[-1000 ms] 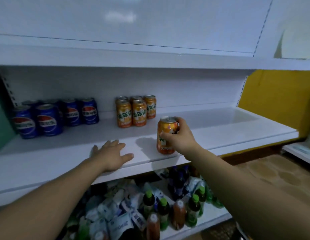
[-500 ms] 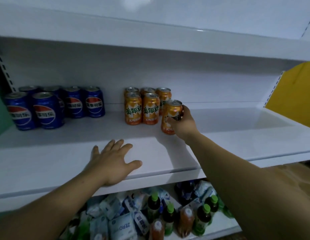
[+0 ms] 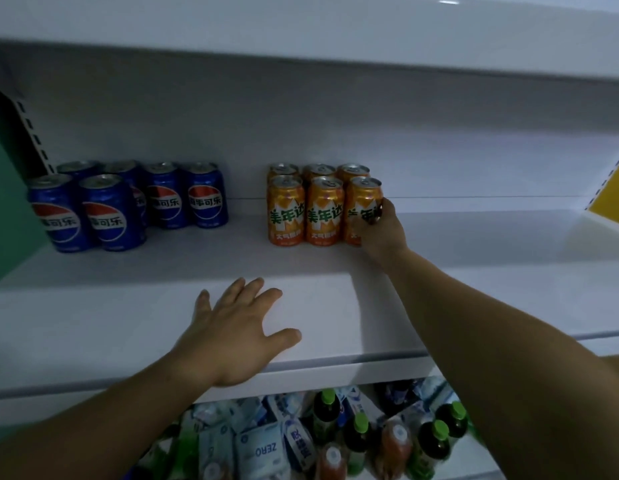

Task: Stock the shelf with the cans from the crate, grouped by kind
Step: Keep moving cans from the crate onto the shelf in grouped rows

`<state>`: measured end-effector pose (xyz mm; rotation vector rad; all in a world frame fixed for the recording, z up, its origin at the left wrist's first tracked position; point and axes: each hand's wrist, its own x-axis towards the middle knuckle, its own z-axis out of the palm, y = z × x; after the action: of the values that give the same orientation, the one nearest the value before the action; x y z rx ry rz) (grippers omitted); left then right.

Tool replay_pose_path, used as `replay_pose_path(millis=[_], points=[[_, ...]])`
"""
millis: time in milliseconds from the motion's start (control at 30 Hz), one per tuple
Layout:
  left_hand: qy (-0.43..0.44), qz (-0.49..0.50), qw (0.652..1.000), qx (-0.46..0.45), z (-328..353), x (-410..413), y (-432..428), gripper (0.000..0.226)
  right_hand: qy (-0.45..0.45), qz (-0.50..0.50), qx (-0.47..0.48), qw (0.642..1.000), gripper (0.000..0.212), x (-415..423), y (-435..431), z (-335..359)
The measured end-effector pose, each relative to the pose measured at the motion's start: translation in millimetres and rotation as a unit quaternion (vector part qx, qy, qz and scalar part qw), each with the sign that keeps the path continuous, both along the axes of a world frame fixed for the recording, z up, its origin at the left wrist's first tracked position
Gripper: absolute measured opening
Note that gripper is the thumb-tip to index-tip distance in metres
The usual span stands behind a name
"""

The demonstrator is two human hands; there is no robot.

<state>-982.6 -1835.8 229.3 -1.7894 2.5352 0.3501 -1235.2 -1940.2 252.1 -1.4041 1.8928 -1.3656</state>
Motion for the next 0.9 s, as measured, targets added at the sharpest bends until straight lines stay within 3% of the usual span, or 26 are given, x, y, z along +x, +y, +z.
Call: replay_pose_path(millis=[200, 333, 567, 733, 900], points=[[0.002, 0.007, 1.000, 0.005, 1.7, 2.0, -7.6, 0.079, 0.001, 0.015, 0.103, 0.995, 0.063, 4.3, 1.8, 8.7], [-0.008, 0.008, 1.000, 0.017, 5.5, 2.2, -9.2, 0.078, 0.085, 0.010, 0.146, 0.986, 0.080, -5.6, 34.7, 23.9], [-0.032, 0.007, 0.998, 0.061, 36.2, -10.4, -13.8, 0.092, 0.208, -0.009, 0.195, 0.958, 0.072, -54.5, 130.2, 42.5], [0.040, -0.175, 0.983, 0.041, 59.8, -113.4, 24.1, 0.081, 0.206, -0.084, 0.209, 0.952, 0.069, -101.6, 205.9, 38.9], [0.045, -0.369, 0.928, 0.034, 50.1, -228.9, 106.5, 0.067, 0.169, -0.182, 0.251, 0.936, 0.069, -160.6, 298.7, 23.1]])
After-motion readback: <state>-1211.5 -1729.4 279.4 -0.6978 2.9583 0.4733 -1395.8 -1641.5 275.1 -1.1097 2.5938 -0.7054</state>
